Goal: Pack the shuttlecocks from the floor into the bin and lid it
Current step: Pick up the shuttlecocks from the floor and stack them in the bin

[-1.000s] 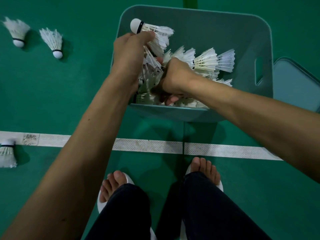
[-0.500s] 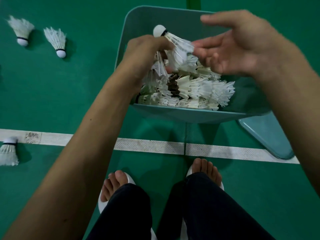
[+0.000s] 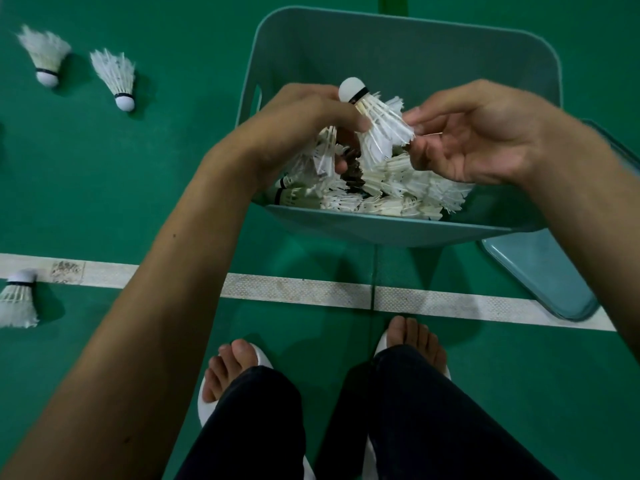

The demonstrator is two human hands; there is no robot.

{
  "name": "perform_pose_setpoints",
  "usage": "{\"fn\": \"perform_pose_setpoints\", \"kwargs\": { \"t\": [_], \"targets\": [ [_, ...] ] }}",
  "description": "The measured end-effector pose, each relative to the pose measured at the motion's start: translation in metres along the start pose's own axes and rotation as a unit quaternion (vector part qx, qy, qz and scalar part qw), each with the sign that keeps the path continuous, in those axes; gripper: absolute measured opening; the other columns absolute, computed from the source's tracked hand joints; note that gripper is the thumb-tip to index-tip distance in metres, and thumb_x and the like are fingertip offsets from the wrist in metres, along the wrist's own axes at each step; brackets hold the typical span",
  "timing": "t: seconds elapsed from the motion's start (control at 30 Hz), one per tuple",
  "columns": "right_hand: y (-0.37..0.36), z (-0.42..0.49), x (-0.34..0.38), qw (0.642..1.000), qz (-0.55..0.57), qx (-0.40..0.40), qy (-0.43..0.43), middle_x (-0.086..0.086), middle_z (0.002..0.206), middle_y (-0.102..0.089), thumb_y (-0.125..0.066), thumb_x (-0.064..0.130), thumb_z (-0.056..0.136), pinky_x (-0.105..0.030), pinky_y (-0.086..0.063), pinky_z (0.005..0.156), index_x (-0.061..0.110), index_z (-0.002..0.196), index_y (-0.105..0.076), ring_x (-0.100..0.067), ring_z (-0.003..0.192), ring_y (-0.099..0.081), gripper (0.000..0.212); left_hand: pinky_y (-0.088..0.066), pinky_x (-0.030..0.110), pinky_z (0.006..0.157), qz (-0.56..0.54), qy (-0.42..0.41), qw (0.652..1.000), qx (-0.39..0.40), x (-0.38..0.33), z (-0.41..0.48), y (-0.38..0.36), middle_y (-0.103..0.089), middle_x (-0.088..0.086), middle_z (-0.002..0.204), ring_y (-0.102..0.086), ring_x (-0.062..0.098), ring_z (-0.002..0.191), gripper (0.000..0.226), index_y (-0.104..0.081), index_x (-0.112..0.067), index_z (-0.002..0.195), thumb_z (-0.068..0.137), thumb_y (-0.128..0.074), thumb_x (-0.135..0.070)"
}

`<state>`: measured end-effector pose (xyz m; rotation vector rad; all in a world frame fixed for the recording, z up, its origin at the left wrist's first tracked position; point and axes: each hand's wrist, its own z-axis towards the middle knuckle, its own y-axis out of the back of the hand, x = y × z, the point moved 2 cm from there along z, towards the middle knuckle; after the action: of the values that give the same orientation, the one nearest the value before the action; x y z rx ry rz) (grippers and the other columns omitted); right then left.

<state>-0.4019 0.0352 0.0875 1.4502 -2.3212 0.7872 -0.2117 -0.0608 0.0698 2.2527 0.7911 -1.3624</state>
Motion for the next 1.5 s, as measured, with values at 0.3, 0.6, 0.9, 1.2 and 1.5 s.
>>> {"fn": "perform_pose_setpoints", "kwargs": {
  "t": [0.3,0.6,0.9,1.2,1.5],
  "targets": [
    [-0.009,-0.003,-0.014,0.910,-0.368,-0.183,0.059,-0.019,0.073,-0.077,-0.084,-0.006,0.070,-0.030,-0.065,0.063,-0.007,0.093,-0.075,-0.024,0.064,-0.077,0.025,-0.056,0.050,0.092,0.126,-0.006,0.974,-0.188,0.004,0.006,0.008,-0.073,0.010,0.092,-0.071,0.029,0.094,0.016,-0.065,-0.011,0.094,0.089,-0.050,-0.014],
    [-0.069,0.032,-0.037,0.829,-0.498,-0.209,0.143,-0.010,0.071,-0.074,-0.084,0.001,0.070,-0.041,-0.065,0.064,0.004,0.080,-0.074,-0.023,0.064,-0.074,0.015,-0.056,0.050,0.082,0.035,0.019,0.968,-0.246,0.005,0.014,0.012,-0.071,0.014,0.078,-0.071,0.046,0.093,0.029,-0.065,-0.002,0.085,0.071,-0.050,-0.022],
    [-0.073,0.050,-0.046,0.907,-0.398,-0.133,0.049,-0.014,0.065,-0.063,-0.069,-0.011,0.079,-0.026,-0.045,0.047,-0.002,0.087,-0.062,-0.021,0.044,-0.056,0.014,-0.049,0.033,0.058,0.030,-0.069,0.952,-0.296,0.000,0.004,0.009,-0.067,0.000,0.065,-0.059,0.014,0.059,0.010,-0.072,-0.021,0.073,0.071,-0.080,-0.028],
    [-0.019,-0.015,0.007,0.943,-0.315,-0.079,0.071,-0.014,0.098,-0.080,-0.082,0.010,0.078,-0.019,-0.060,0.055,0.000,0.108,-0.073,-0.020,0.073,-0.077,0.034,-0.056,0.028,0.058,-0.037,-0.021,0.973,-0.227,-0.010,-0.001,0.007,-0.069,0.016,0.076,-0.069,0.022,0.059,0.010,-0.065,-0.002,0.083,0.086,-0.071,-0.009],
    [-0.015,-0.003,-0.002,0.964,-0.195,-0.123,0.131,-0.006,0.070,-0.057,-0.087,0.018,0.074,-0.021,-0.036,0.041,-0.001,0.104,-0.071,-0.011,0.053,-0.047,0.039,-0.063,0.035,0.080,0.078,0.044,0.996,0.004,-0.005,-0.004,0.001,-0.073,0.024,0.100,-0.076,0.033,0.091,0.025,-0.066,0.004,0.102,0.081,-0.079,0.006]
  ]
}}
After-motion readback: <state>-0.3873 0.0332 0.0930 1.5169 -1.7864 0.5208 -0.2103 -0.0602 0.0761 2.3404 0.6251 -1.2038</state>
